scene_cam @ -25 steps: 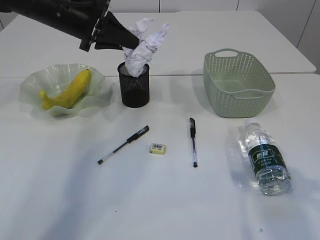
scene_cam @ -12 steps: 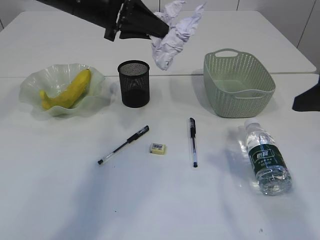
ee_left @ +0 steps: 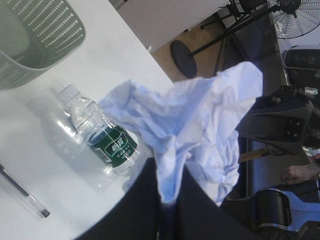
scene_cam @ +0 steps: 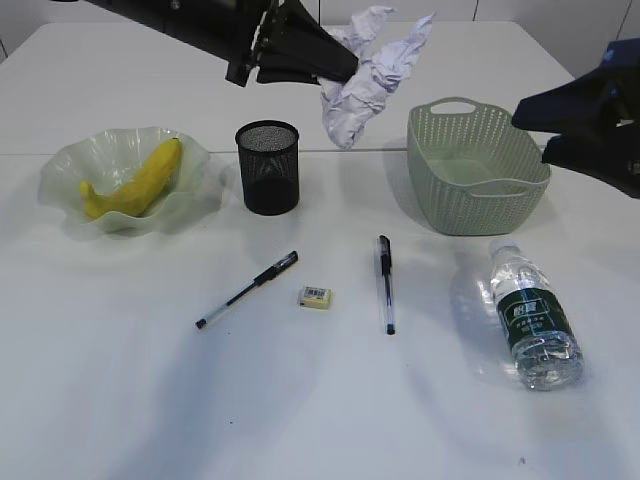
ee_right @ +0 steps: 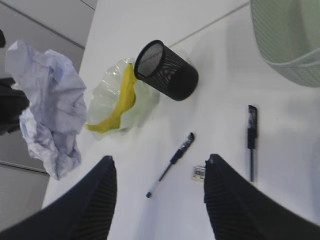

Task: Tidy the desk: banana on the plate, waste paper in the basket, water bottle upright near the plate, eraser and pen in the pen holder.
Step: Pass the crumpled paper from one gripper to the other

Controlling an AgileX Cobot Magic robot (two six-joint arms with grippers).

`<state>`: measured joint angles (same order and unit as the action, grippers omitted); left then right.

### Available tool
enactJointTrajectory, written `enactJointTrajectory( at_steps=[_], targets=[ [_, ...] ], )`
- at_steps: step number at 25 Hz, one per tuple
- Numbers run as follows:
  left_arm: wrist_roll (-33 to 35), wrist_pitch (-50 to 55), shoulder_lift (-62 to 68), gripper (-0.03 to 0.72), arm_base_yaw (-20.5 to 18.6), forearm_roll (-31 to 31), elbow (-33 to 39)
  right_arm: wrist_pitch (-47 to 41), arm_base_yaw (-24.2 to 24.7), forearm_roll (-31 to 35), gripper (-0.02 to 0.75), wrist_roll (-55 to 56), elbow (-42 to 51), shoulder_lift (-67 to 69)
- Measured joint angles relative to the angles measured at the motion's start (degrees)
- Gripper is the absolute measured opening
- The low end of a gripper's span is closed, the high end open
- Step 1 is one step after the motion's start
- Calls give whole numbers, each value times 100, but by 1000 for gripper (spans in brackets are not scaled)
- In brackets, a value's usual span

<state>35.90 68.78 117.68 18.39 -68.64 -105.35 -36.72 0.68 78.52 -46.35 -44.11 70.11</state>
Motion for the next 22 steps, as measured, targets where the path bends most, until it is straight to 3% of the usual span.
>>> enactJointTrajectory(
  at_steps=[6, 8, 22],
  targets=[
    [0, 0, 0, 0, 58, -12, 0, -852, 0, 1925, 414, -1230, 0, 579],
    [0, 0, 0, 0, 58, -12, 0, -1155, 0, 2202, 414, -1396, -39, 763],
    [0, 0, 0, 0, 72, 10, 0, -1577, -44, 2362, 415, -1915, -381, 1214]
  ],
)
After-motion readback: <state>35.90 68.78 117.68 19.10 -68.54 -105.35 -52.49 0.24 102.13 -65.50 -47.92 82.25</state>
